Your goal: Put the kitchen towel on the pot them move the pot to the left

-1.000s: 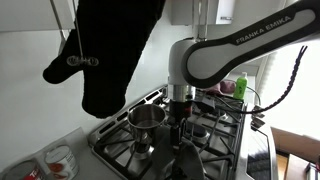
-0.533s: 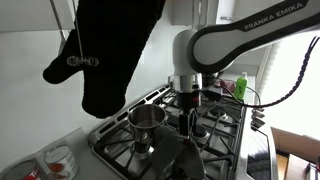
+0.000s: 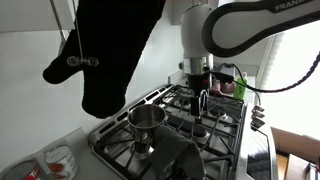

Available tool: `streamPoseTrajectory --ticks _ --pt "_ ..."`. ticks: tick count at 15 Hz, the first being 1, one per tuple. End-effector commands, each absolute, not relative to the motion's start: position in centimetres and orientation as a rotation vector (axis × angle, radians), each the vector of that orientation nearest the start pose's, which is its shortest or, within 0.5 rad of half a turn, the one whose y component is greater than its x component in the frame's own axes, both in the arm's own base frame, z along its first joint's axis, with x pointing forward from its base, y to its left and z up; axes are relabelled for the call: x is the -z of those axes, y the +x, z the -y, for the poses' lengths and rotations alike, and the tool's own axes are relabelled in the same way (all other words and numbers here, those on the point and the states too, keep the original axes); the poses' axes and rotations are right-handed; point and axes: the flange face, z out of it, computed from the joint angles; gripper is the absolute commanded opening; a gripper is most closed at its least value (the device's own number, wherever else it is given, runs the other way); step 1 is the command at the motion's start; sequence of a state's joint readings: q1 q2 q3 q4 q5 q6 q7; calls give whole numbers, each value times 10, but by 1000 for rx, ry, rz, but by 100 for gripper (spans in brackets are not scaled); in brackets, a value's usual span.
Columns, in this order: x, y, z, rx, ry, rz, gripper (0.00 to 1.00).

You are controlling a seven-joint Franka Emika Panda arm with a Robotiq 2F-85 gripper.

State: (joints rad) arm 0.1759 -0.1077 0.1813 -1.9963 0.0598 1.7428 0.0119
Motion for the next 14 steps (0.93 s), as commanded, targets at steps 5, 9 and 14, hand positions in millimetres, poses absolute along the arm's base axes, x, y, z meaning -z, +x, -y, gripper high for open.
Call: streamPoseTrajectory --ticks 5,9,14 --pt "-561 458 -172 152 -3191 393 100" --pt "-589 454 -178 456 -3222 249 100" --pt "-606 446 -202 788 -3238 186 100"
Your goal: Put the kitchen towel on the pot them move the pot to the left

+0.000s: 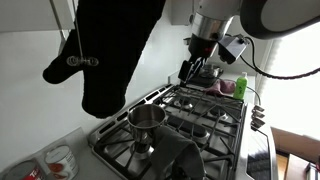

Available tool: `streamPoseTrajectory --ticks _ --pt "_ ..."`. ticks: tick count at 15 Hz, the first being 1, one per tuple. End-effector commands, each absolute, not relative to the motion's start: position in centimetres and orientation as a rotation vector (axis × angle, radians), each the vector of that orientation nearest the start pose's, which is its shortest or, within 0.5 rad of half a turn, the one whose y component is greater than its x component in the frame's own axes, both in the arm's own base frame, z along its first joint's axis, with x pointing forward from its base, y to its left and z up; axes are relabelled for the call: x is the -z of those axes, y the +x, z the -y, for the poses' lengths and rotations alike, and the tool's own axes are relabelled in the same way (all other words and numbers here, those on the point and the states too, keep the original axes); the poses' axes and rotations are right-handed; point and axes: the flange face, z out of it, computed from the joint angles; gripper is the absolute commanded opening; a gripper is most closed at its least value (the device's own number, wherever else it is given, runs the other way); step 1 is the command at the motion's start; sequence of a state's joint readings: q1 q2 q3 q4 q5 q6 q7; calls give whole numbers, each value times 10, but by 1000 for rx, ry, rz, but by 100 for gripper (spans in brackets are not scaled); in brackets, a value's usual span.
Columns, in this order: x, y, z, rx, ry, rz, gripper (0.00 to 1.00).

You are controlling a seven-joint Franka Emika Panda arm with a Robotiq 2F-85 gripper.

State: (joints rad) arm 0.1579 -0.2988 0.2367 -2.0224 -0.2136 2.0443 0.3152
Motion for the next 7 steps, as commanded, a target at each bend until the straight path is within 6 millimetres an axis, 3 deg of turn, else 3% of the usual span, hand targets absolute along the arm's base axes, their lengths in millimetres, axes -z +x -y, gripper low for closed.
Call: streamPoseTrajectory --ticks 1,4,5,7 --pt "-608 444 -207 827 -3229 186 100" --pt "-609 438 -218 900 -3214 157 100" --pt "-613 447 -219 831 -3210 191 100" --pt "-614 444 -223 853 -3208 183 100"
